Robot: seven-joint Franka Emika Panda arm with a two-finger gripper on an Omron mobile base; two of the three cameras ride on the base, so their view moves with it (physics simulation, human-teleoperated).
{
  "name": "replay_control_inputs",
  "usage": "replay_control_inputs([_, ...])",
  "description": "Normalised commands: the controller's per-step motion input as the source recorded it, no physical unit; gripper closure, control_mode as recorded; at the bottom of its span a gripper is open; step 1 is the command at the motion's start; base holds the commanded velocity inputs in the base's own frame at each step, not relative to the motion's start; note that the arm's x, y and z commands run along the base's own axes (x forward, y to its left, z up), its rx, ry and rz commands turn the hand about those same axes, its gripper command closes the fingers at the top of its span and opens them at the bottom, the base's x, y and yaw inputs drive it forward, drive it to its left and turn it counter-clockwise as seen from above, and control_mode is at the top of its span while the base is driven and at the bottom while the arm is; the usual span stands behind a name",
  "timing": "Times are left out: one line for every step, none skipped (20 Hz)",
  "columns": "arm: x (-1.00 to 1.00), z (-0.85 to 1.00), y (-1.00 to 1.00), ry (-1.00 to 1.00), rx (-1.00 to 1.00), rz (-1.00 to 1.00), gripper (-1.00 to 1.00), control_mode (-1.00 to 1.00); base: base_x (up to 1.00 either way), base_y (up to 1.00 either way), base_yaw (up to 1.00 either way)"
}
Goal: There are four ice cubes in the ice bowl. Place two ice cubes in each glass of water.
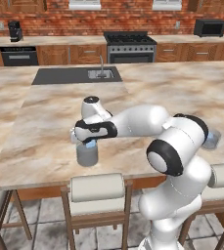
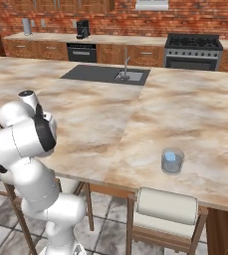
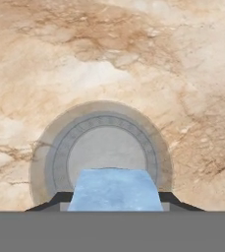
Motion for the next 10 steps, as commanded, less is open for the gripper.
replay_control_inputs([0.15, -0.06, 0.00, 0.00, 0.00, 0.00, 1.00, -1.00, 0.00, 0.00, 0.00])
replay_control_inputs([0.19, -0.08, 0.00, 0.00, 0.00, 0.00, 1.00, -1.00, 0.00, 0.00, 0.00])
replay_control_inputs([0.14, -0.08, 0.01, 0.00, 0.00, 0.00, 1.00, -1.00, 0.00, 0.00, 0.00])
replay_control_inputs([0.17, -0.11, 0.03, 0.00, 0.00, 0.00, 1.00, -1.00, 0.00, 0.00, 0.00])
replay_control_inputs([0.17, -0.14, 0.02, 0.00, 0.00, 0.00, 1.00, -1.00, 0.00, 0.00, 0.00])
replay_control_inputs([0.11, -0.12, 0.03, 0.00, 0.00, 0.00, 1.00, -1.00, 0.00, 0.00, 0.00])
replay_control_inputs([0.09, -0.13, 0.02, 0.00, 0.00, 0.00, 1.00, -1.00, 0.00, 0.00, 0.00])
replay_control_inputs([0.09, -0.11, 0.05, 0.00, 0.00, 0.00, 1.00, -1.00, 0.00, 0.00, 0.00])
replay_control_inputs([0.08, -0.09, 0.07, 0.00, 0.00, 0.00, 1.00, -1.00, 0.00, 0.00, 0.00])
replay_control_inputs([0.01, -0.09, 0.11, 0.00, 0.00, 0.00, 1.00, -1.00, 0.00, 0.00, 0.00])
